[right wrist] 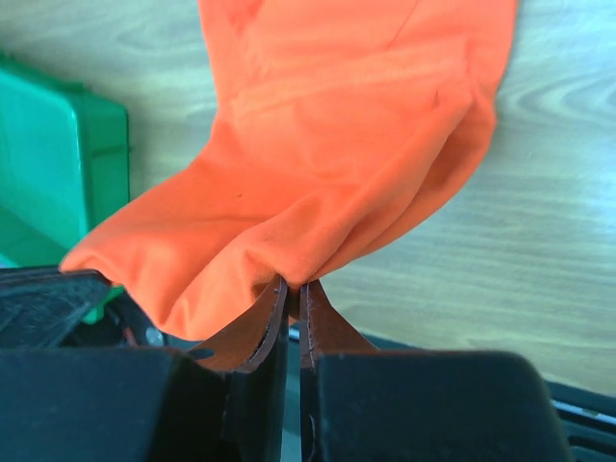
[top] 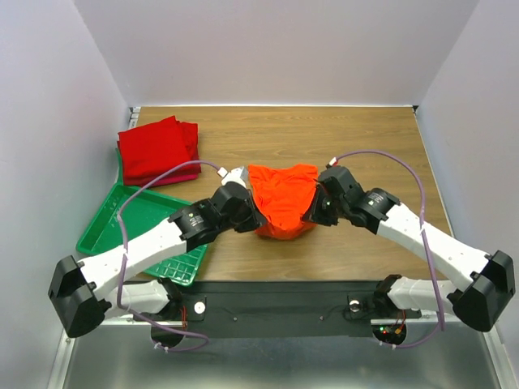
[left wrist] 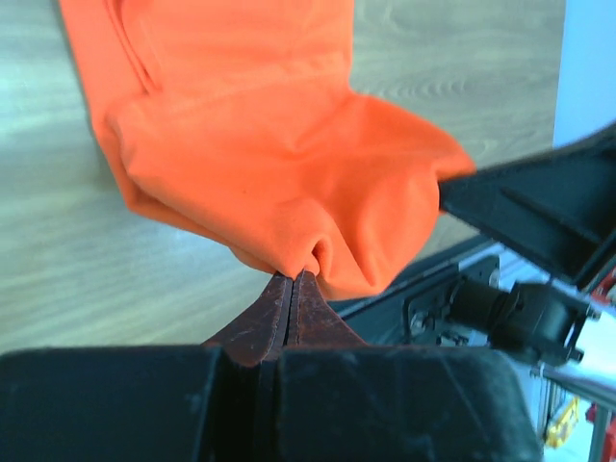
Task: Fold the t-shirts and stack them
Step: Fold the tshirt
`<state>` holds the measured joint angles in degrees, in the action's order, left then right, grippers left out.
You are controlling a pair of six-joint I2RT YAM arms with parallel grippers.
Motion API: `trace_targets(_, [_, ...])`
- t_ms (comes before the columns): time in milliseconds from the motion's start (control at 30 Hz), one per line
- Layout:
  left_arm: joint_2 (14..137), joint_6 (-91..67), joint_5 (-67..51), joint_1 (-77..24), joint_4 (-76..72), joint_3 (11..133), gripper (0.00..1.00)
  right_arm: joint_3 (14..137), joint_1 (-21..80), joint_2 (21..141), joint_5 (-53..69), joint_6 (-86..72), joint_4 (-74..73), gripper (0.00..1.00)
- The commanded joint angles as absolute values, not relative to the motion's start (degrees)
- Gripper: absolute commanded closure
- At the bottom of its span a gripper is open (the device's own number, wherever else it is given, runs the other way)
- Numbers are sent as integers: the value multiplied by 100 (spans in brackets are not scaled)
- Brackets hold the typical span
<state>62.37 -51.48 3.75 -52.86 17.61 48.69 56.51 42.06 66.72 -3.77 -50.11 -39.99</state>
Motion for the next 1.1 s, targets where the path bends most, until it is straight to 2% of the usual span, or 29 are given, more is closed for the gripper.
trace_targets(0, [6398,-4790,291,-4871,1618,5299,100,6107,4228,6907,-905,-4808,-3955,97])
trace_targets(400, [7057,-4210,-421,-4096,1415,5739,100,6899,3894,7743,-1204,-4395,-3999,97])
trace_targets(1067, [8622,-3270,-1257,-3156,1459,7057,100,8217,3068,9210,-906,-3709,-3990,97])
